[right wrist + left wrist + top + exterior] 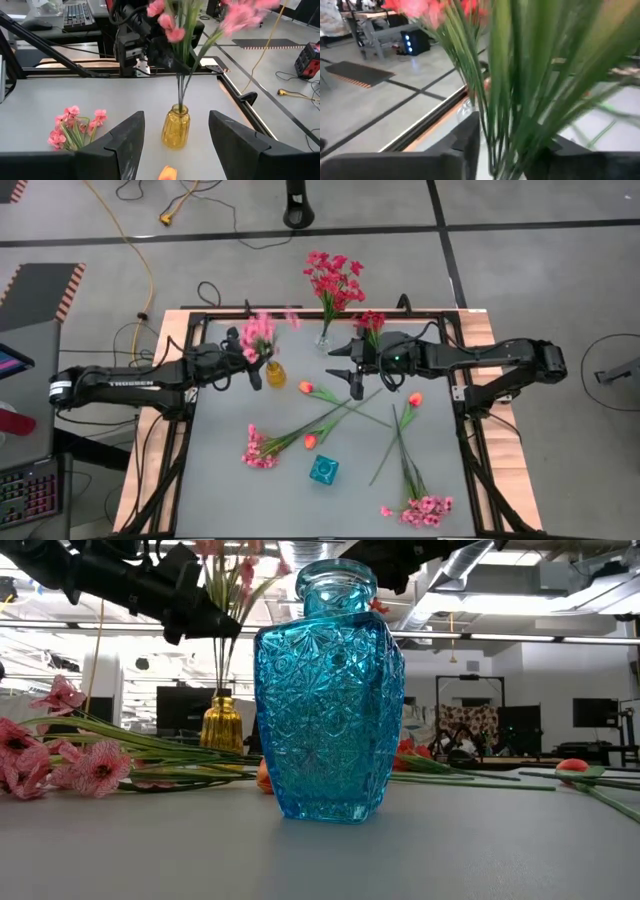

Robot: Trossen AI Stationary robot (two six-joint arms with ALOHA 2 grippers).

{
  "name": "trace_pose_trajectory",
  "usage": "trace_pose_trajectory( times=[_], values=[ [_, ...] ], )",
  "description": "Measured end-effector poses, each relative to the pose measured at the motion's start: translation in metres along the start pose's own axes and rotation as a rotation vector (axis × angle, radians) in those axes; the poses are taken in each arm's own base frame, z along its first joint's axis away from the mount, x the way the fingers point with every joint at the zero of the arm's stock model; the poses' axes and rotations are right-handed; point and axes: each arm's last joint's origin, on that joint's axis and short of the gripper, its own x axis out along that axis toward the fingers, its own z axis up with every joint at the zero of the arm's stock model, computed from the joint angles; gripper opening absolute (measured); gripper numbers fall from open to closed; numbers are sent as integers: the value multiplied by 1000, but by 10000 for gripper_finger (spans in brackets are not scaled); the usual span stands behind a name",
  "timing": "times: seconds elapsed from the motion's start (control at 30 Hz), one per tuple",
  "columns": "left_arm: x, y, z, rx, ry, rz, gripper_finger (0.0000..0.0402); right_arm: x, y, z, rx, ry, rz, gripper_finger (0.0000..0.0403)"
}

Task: Sort flowers into vase by color
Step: Put the top pink flowers into the yellow vase

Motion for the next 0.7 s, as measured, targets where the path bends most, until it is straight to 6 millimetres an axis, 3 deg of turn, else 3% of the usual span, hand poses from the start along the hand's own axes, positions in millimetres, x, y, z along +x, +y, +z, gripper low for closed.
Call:
trace_pose_trajectory(
  times=[0.23, 0.7],
  values=[
    [-14, 4, 1, 110, 31, 0, 164, 0, 1, -2, -1, 24, 11, 249],
    [-58, 16, 7, 97, -6, 1, 165, 0, 1, -2, -2, 23, 12, 249]
  ],
)
